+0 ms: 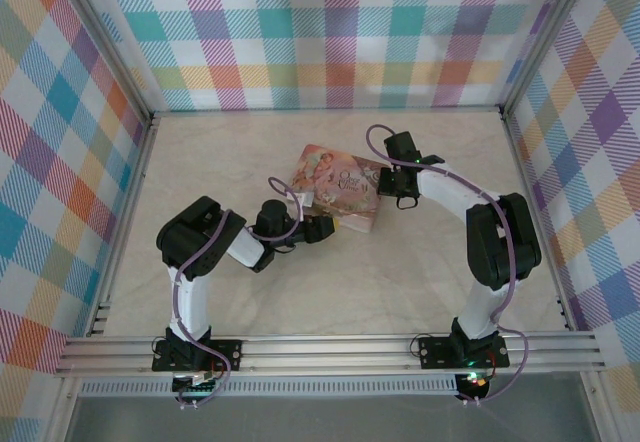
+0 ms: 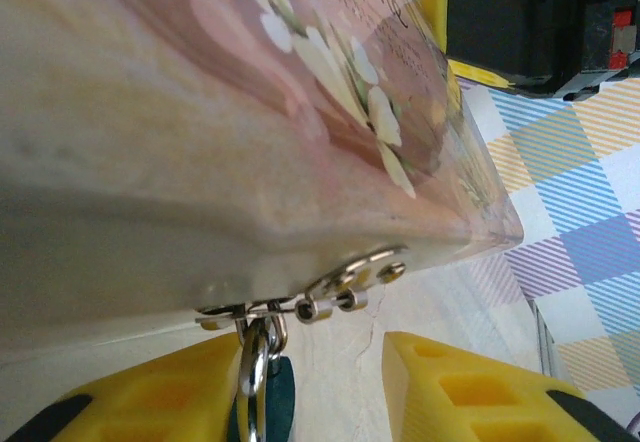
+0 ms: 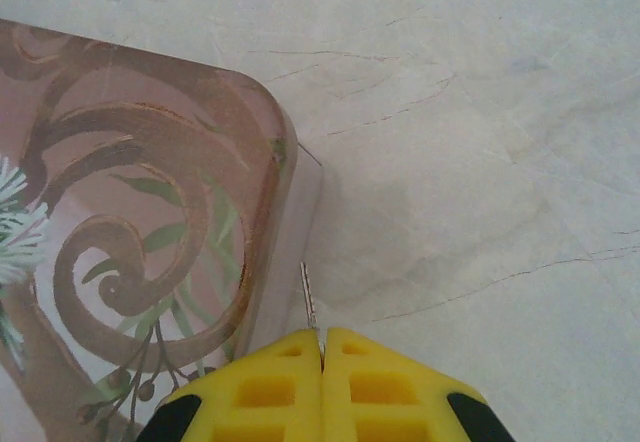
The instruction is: Unlock a padlock with a key
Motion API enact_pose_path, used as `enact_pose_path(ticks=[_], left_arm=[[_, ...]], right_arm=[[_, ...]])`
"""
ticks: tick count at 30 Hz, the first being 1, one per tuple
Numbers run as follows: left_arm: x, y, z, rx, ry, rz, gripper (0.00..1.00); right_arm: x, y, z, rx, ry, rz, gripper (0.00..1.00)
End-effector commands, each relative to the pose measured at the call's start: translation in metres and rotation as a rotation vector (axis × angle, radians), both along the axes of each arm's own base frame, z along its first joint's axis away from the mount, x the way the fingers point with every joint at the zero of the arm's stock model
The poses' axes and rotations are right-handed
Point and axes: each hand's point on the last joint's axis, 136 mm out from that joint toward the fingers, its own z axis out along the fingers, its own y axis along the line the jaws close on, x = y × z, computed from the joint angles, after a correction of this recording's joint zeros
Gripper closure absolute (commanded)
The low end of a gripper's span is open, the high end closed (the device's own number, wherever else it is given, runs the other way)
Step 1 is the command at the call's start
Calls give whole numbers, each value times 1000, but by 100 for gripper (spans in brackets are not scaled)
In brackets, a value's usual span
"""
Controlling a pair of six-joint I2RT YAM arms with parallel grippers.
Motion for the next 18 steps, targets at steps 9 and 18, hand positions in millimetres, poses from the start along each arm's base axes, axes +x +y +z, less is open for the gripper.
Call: enact_pose_path(ticks=[9,18], left_arm=[[-4,15,-18,45,106,18,71],[-4,15,-23,66,126,7,85]], right_arm=[[-9,10,-14,7,60,34,100],[-10,9,-12,2,53,40,100]])
